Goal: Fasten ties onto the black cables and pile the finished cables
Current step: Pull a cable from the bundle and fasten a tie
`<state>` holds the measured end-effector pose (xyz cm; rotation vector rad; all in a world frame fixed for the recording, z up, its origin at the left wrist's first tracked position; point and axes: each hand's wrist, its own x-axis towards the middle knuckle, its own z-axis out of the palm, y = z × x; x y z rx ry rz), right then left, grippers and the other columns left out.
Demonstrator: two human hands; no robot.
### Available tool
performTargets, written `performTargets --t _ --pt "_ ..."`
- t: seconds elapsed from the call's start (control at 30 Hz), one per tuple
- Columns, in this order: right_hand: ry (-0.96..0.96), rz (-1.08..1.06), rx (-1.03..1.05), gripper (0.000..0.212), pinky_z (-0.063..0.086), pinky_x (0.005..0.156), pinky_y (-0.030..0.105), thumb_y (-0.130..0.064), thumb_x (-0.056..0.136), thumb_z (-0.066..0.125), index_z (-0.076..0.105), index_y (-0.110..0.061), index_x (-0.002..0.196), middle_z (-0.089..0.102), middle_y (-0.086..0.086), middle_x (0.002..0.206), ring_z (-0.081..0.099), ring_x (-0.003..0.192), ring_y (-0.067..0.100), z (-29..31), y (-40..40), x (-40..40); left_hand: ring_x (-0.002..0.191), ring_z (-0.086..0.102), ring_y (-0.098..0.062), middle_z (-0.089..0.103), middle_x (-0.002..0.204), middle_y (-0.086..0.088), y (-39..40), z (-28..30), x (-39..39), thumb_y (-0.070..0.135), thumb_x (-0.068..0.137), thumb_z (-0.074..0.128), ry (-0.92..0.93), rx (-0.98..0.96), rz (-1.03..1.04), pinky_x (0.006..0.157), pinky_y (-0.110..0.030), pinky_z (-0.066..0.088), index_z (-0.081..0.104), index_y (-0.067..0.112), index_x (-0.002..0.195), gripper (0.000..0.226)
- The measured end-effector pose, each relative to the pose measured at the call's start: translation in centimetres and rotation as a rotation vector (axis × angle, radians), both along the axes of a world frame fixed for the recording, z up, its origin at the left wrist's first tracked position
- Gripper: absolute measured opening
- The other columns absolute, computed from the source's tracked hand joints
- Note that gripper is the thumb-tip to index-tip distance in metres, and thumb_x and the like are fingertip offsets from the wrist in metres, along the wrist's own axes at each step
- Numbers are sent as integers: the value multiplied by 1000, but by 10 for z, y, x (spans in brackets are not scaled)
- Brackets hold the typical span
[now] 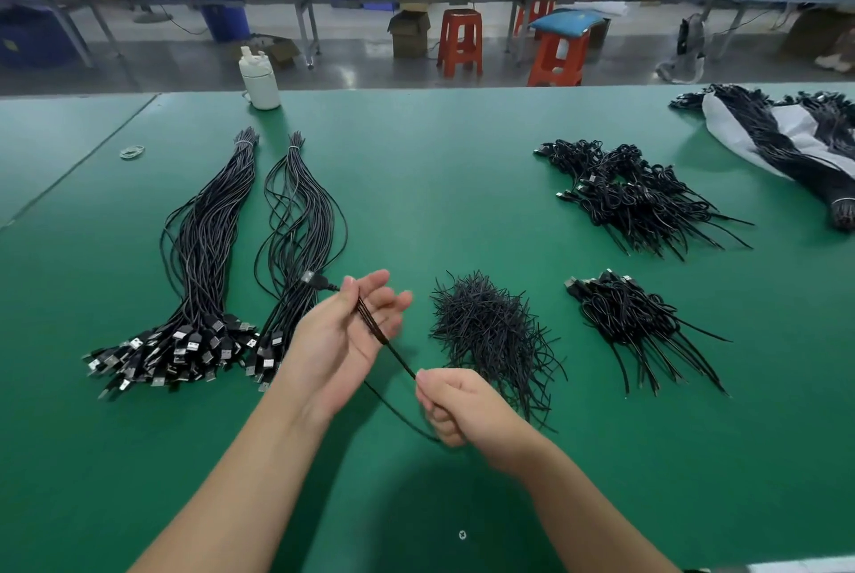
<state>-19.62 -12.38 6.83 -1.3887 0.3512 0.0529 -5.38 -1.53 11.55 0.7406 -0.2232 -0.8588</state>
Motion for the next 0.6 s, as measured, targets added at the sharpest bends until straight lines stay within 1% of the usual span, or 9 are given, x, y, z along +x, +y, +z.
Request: performTargets --t 0.07,0.13,0.23,0.3,0.33,0.37,0.43,0.5,0.6 --pt "-9 -51 277 43 9 44 27 -34 98 52 40 -21 59 17 -2 52 11 46 14 -3 -8 -1 47 46 -9 55 62 2 10 11 3 24 101 40 -97 -3 -147 41 -19 35 69 6 94 35" --pt "-40 -90 549 42 10 41 24 -33 96 51 43 -20 57 20 -7 49 12 42 10 -3 -17 1 41 29 -10 55 56 5 23 18 5 20 103 33 -350 69 -420 44 -22 25 72 7 93 42" --pt "-91 -44 694 36 12 40 22 -32 98 48 50 -18 65 26 -9 49 15 41 7 6 -24 6 40 36 -9 74 78 -4 32 19 3 28 105 37 -835 388 -869 50 -21 33 67 -2 110 43" --pt "-118 -21 695 31 11 40 21 -30 97 49 53 -16 70 27 -8 50 15 41 7 14 -25 10 40 47 -8 77 98 -1 31 13 -3 31 106 37 -1015 667 -989 48 -17 39 61 0 123 43" --pt "-122 -22 664 29 10 40 22 -29 97 49 54 -16 71 28 -8 50 14 42 8 18 -26 11 42 53 -9 76 105 2 29 10 -6 30 107 35 -1055 791 -972 47 -18 42 57 1 127 41" --pt "-122 -26 615 28 10 40 22 -27 97 49 55 -16 72 27 -8 51 14 42 8 21 -27 11 47 61 -12 75 110 4 28 6 -9 28 108 34 -1047 871 -915 48 -20 45 54 2 130 39" --pt "-118 -25 518 28 10 40 22 -25 99 47 56 -16 74 25 -7 51 13 42 8 25 -27 10 67 72 -26 71 120 -1 27 -4 -13 26 109 34 -896 859 -736 55 -26 53 50 7 133 36" --pt "-112 0 452 29 11 40 21 -22 101 44 56 -16 76 24 -7 52 14 41 7 25 -24 7 85 74 -33 69 123 -7 25 -7 -12 28 106 37 -695 742 -536 65 -30 58 49 7 137 39" --pt "-98 57 408 29 12 40 20 -25 105 42 54 -16 79 24 -7 53 16 41 6 23 -13 5 92 73 -29 72 114 -14 19 -12 -12 32 96 44 -397 512 -346 77 -33 59 50 -2 134 51"
